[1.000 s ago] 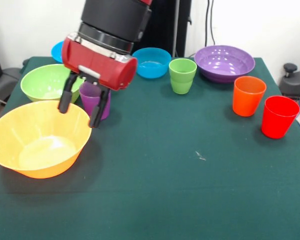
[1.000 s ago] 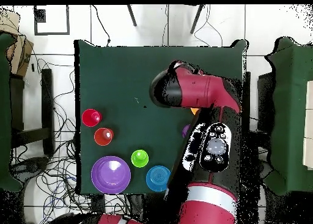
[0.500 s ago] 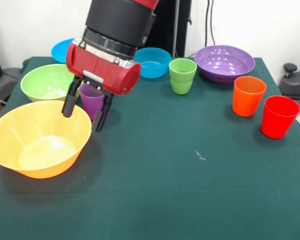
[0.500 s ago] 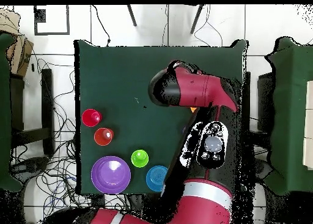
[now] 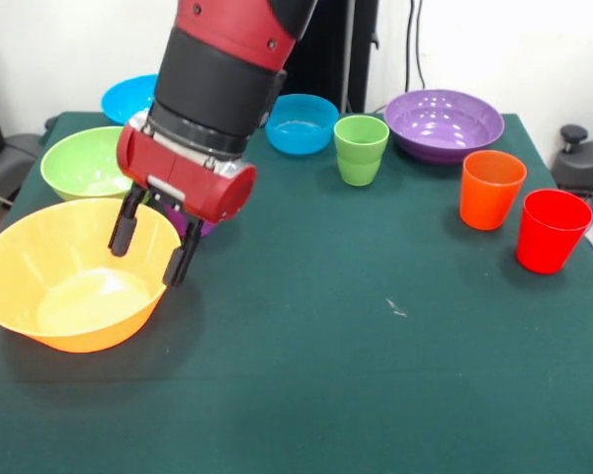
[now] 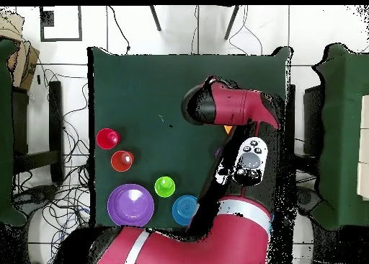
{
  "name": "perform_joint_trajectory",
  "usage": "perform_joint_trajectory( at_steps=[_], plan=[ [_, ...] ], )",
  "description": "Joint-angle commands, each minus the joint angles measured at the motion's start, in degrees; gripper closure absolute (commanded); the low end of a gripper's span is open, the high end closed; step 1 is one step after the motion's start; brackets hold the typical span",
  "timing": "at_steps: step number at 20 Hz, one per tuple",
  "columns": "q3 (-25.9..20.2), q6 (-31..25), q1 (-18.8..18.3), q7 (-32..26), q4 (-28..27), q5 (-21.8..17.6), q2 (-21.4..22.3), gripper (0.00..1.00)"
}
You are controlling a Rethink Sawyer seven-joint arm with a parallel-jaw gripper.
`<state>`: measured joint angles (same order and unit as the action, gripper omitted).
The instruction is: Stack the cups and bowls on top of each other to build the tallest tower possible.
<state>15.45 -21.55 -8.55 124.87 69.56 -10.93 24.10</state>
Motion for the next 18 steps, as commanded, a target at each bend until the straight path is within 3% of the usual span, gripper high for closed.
perform_joint_trajectory(
  at_steps=[1, 18],
  plan=[
    [-2.6, -0.3, 0.3, 6.0, -4.4, 1.1, -5.7, 0.0],
    [0.5, 3.8, 2.4, 8.9, -6.8, 3.9, -11.2, 0.0]
  ],
)
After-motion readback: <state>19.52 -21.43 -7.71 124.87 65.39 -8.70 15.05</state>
